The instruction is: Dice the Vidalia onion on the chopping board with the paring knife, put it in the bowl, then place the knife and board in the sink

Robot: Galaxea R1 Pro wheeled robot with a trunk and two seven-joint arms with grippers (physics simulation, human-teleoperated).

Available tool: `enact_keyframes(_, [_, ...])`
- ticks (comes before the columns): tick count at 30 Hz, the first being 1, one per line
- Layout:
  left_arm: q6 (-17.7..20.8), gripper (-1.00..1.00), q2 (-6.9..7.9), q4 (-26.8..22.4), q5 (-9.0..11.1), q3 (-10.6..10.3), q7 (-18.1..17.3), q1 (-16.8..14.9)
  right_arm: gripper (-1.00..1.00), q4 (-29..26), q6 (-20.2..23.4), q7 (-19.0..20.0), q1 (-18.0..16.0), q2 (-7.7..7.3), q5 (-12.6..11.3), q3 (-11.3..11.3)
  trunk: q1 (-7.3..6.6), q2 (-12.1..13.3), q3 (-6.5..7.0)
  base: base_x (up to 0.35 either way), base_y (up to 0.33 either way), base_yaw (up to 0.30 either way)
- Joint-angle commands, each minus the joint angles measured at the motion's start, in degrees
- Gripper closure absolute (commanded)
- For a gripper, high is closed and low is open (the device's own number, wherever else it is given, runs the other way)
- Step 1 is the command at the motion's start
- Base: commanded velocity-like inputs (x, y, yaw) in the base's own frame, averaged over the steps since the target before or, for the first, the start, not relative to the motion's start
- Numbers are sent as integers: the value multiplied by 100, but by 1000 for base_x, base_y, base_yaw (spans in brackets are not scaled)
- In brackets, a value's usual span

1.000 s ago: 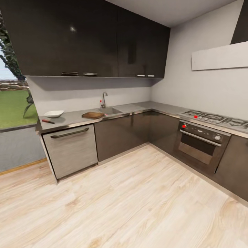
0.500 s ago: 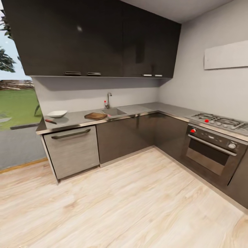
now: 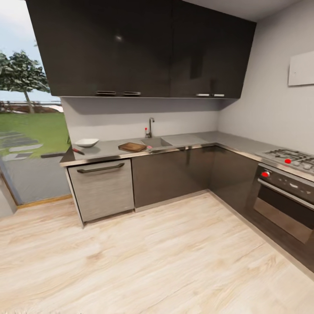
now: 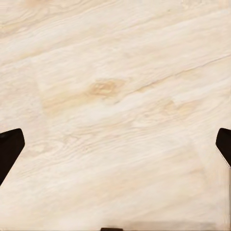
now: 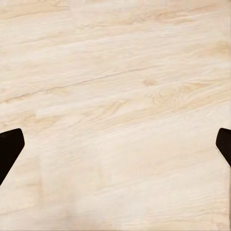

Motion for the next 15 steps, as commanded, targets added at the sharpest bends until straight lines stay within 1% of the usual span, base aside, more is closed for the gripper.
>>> enact_keyframes(1, [-7, -100, -1, -9, 6, 6, 2, 3, -100, -1, -10, -3, -1, 0, 39, -4, 1, -2, -4, 126, -288, 275])
enact_keyframes(15, [-6, -100, 0, -9, 6, 6, 2, 3, -100, -1, -10, -3, -1, 0, 39, -4, 1, -2, -4, 131, -287, 276])
